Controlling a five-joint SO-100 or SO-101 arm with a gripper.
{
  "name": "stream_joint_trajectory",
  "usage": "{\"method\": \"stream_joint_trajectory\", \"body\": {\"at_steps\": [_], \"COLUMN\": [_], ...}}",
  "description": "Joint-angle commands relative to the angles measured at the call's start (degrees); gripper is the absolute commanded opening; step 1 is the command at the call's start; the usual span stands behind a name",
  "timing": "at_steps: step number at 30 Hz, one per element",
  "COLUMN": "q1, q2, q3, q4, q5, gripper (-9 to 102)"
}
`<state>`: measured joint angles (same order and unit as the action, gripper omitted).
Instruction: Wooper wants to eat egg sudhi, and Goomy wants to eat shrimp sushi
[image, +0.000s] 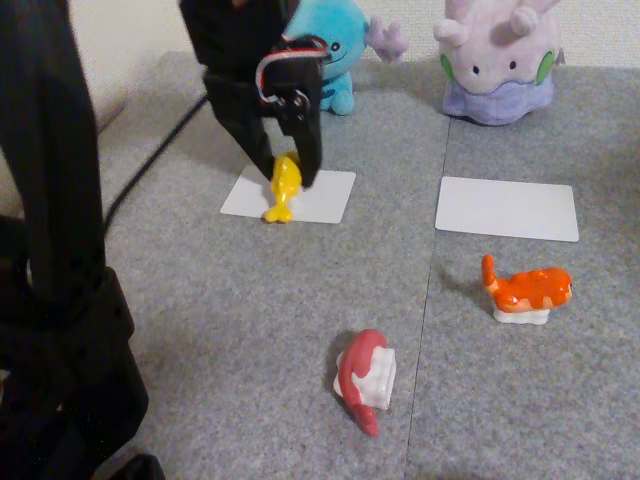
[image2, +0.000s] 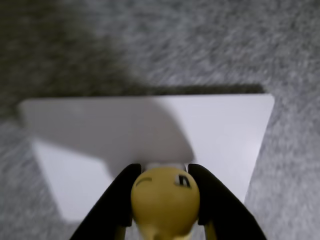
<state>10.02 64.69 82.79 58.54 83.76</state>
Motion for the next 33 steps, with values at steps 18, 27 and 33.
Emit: {"method": "stream_joint_trajectory", "body": {"at_steps": [18, 27, 33], "q1": [0.4, 0.6, 0.6], "q2": [-3.4, 19.2, 40.2], "q3": [-5.0, -5.0, -5.0], "q4": [0.5, 8.4, 16.2], "q5": [0.0, -0.4, -2.6], "gripper": [48, 48, 48]}}
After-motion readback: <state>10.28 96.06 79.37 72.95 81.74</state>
